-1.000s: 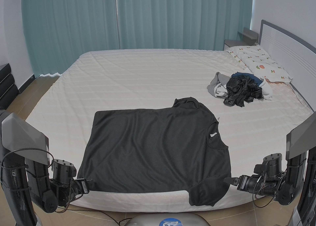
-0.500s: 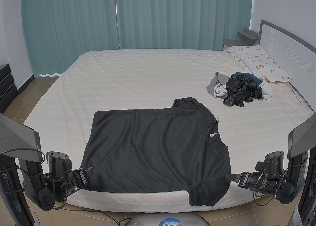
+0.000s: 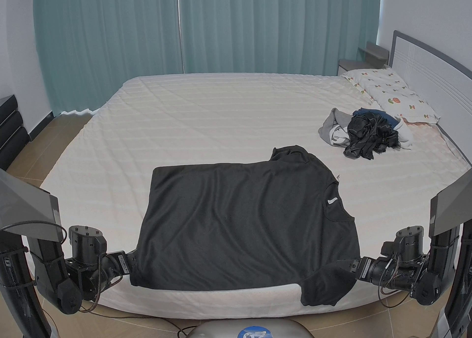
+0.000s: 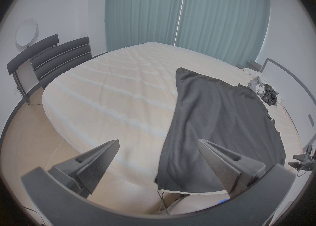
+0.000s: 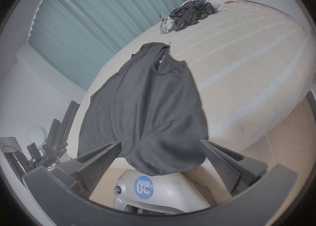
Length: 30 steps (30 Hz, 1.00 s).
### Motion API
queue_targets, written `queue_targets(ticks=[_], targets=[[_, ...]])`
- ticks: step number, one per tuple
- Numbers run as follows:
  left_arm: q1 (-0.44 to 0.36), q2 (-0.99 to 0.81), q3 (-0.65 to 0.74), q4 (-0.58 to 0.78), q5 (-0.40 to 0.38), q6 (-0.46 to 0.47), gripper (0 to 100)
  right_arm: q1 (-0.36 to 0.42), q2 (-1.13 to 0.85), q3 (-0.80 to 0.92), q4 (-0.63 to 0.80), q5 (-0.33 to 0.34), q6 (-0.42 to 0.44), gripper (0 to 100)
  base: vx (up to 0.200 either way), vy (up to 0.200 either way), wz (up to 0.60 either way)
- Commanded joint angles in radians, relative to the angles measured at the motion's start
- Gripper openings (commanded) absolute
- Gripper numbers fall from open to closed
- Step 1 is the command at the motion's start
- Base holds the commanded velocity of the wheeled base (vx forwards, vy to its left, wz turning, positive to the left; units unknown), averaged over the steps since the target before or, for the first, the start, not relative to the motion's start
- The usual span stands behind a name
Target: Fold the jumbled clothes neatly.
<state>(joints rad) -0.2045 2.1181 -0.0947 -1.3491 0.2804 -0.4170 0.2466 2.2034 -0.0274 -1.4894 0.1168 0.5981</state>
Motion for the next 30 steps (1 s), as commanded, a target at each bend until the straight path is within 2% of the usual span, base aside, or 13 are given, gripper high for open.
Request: queue_targets(ticks=[1,5,13,23,27,30], targets=[[-0.003,0.000,-0.011,-0.001,0.002,-0.003,100,0.000,0.004,-0.002,0.000,0.001,0.000,100,0.000,0.000,0.00],[-0.009,-0.004,-0.043,-0.001,0.003,-0.074,100,0.000,-0.001,-0.002,0.000,0.000,0.000,100,0.050,0.000,0.00],[-0.021,0.002,-0.059,-0.001,0.002,-0.086,100,0.003,0.002,-0.002,0.000,0.000,0.000,100,0.200,0.000,0.00],[-0.062,-0.004,-0.131,0.001,0.011,-0.109,100,0.013,0.001,0.000,-0.002,0.000,0.002,100,0.000,0.000,0.00],[-0.061,-0.010,-0.212,0.022,0.013,-0.106,100,0.013,-0.005,0.008,-0.002,0.000,0.002,100,0.000,0.000,0.00],[-0.047,-0.009,-0.309,0.108,0.013,-0.105,100,0.013,-0.002,0.008,-0.002,0.001,0.002,100,0.000,0.000,0.00]])
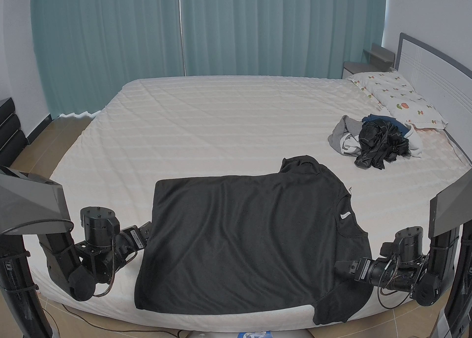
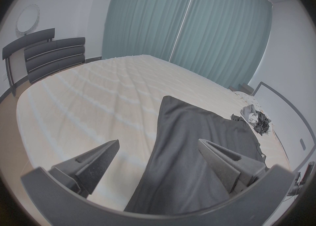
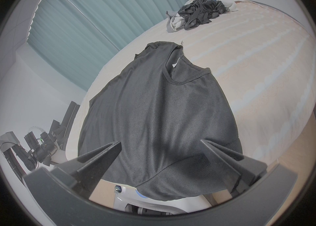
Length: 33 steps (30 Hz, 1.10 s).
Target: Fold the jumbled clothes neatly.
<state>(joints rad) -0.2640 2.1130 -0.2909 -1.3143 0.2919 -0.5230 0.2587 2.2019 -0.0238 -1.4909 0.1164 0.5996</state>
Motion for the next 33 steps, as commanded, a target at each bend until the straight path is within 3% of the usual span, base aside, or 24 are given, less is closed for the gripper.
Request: queue_targets(ticks=[1,6,15,20,26,33], targets=[[0.020,-0.004,-0.146,0.105,0.001,0.001,100,0.001,0.001,0.004,-0.002,0.002,0.002,100,0.000,0.000,0.00],[0.057,0.018,-0.298,0.199,-0.011,0.000,100,0.001,0.004,0.002,-0.002,0.000,0.014,100,0.000,0.000,0.00],[0.097,0.278,-0.797,0.469,-0.028,-0.005,100,0.001,0.019,-0.001,-0.002,0.002,0.034,100,0.000,0.000,0.00],[0.105,0.392,-0.995,0.523,-0.080,-0.009,100,0.002,0.045,0.002,-0.034,0.000,0.034,100,0.000,0.000,0.00],[0.108,0.539,-1.162,0.529,-0.082,-0.009,100,-0.003,0.084,0.007,-0.072,-0.003,0.034,100,0.000,0.000,0.00],[0.121,0.587,-1.271,0.566,-0.089,-0.011,100,0.004,0.104,0.007,-0.072,-0.001,0.034,100,0.000,0.000,0.00]])
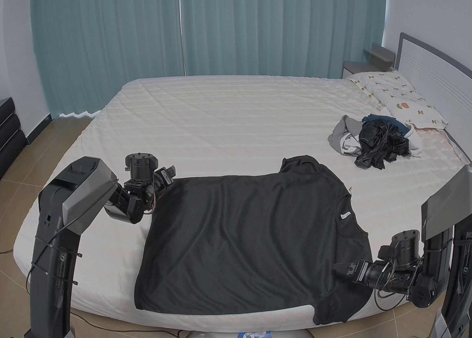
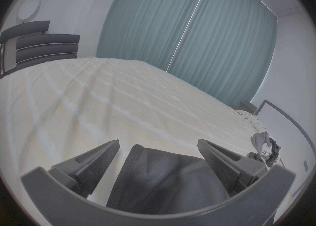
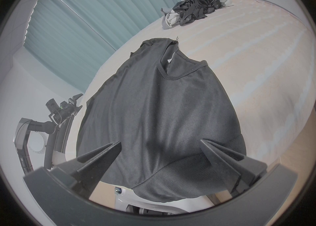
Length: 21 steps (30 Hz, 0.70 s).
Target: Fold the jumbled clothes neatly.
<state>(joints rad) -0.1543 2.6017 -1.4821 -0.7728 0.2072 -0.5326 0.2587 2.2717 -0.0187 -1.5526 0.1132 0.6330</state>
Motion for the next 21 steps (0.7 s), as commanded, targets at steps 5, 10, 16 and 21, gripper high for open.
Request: queue_targets(ticks=[5,10,16,21], targets=[[0.016,0.106,-0.106,0.029,-0.009,-0.018,100,0.010,0.045,-0.001,-0.011,0.003,0.002,100,0.000,0.000,0.00],[0.012,0.106,-0.107,0.030,-0.042,-0.029,100,0.017,0.046,-0.001,-0.011,0.000,0.002,100,0.000,0.000,0.00],[0.009,0.118,-0.107,0.032,-0.045,-0.029,100,0.024,0.060,0.000,-0.011,0.002,0.004,100,0.000,0.000,0.00],[0.013,0.132,-0.130,0.046,-0.043,-0.033,0,0.031,0.063,0.002,-0.011,0.000,0.004,100,0.000,0.000,0.00]])
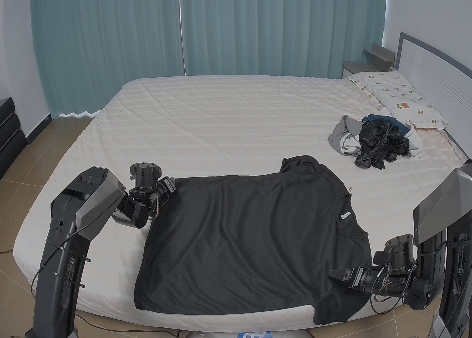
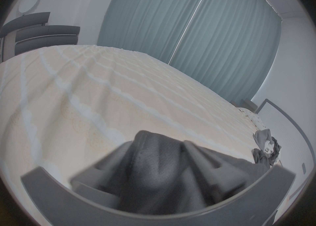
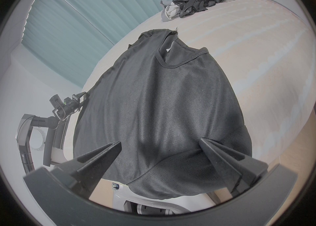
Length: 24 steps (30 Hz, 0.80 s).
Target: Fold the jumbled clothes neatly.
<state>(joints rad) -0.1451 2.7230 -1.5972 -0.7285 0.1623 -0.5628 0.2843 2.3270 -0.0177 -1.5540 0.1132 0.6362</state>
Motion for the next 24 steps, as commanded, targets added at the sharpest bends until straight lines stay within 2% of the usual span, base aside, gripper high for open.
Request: queue_targets(ticks=[1,6,24], targets=[[0.004,0.011,-0.023,0.001,0.003,-0.012,0,0.006,0.008,0.001,-0.009,0.000,0.000,100,0.000,0.000,0.00],[0.012,0.008,-0.050,0.001,0.017,-0.040,0,0.010,0.014,0.002,-0.009,0.000,0.000,100,0.000,0.000,0.00],[0.039,0.012,-0.086,0.001,0.051,-0.037,0,0.015,0.020,0.001,-0.011,0.000,-0.001,100,0.000,0.000,0.00]])
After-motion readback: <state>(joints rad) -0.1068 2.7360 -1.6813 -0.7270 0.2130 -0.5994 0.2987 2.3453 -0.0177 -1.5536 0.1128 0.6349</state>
